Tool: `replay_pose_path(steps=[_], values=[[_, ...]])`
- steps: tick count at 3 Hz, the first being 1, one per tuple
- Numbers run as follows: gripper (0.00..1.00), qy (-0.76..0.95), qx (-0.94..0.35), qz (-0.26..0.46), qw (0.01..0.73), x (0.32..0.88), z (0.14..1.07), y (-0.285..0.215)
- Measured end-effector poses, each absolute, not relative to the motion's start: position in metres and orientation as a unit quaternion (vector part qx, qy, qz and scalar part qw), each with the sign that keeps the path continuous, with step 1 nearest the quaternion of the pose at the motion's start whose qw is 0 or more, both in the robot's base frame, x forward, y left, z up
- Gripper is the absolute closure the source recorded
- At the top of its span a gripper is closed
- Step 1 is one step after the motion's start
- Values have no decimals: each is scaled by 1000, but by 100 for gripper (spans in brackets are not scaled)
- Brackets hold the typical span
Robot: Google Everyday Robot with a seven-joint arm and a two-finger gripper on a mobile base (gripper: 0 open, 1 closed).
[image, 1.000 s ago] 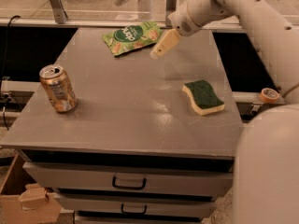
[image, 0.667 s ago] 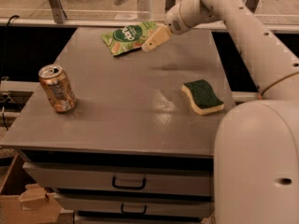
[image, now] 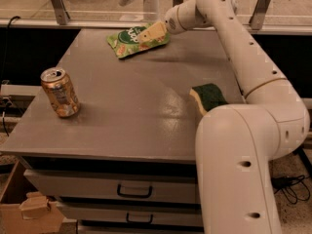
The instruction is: Move green rice chip bag near orange can
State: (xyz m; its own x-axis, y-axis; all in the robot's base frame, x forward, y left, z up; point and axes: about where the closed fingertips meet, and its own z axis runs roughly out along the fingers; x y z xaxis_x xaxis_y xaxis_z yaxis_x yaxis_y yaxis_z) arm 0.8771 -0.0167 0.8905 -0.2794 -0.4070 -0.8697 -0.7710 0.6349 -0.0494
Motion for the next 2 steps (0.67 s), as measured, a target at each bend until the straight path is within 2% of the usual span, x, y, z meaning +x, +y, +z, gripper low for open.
replay_pose_path(steps=[1, 2], values=[[0, 796, -339, 204, 458, 893, 880, -12], [18, 812, -316, 199, 448, 904, 869, -11]])
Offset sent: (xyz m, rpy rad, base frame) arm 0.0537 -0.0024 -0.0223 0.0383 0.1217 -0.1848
